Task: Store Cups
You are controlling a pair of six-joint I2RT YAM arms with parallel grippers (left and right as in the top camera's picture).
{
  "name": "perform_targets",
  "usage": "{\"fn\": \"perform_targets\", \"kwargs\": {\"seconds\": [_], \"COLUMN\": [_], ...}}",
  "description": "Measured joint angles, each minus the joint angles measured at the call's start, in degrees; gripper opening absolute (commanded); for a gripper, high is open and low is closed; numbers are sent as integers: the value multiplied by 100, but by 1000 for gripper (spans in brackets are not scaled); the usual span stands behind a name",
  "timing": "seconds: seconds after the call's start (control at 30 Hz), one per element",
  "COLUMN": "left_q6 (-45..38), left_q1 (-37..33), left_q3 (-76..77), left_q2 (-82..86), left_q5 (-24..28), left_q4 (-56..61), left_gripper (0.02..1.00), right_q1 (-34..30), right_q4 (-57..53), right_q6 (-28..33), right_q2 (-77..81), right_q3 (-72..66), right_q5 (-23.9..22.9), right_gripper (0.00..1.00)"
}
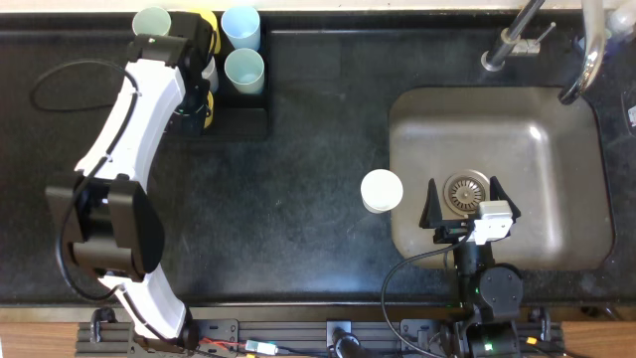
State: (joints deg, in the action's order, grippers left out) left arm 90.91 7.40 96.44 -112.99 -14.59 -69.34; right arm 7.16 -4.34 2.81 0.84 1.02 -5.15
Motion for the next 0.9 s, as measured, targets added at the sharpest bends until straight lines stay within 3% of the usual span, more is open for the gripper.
{"fn": "perform_targets", "kwargs": {"seconds": [0.2,0.43,0.73,0.9], "left_q6": [-2,-13,-238,-293], "left_q1": [0,-2,-7,-7], "left_q3": [0,0,0,-46], "left_q2": [-164,-179,-170,149], "left_q5": [111,140,98,-83], "left_q4": [39,39,39,42], "left_gripper": [51,150,472,553], "right_q1": [2,0,0,0], "right_q4": [-4,-2,-2,-2], "right_q6": [0,0,0,-2], "right_q2": [0,0,0,0], "right_q3": [0,0,0,0], "right_q5": [0,0,0,0], "right_gripper": [998,998,996,998]}}
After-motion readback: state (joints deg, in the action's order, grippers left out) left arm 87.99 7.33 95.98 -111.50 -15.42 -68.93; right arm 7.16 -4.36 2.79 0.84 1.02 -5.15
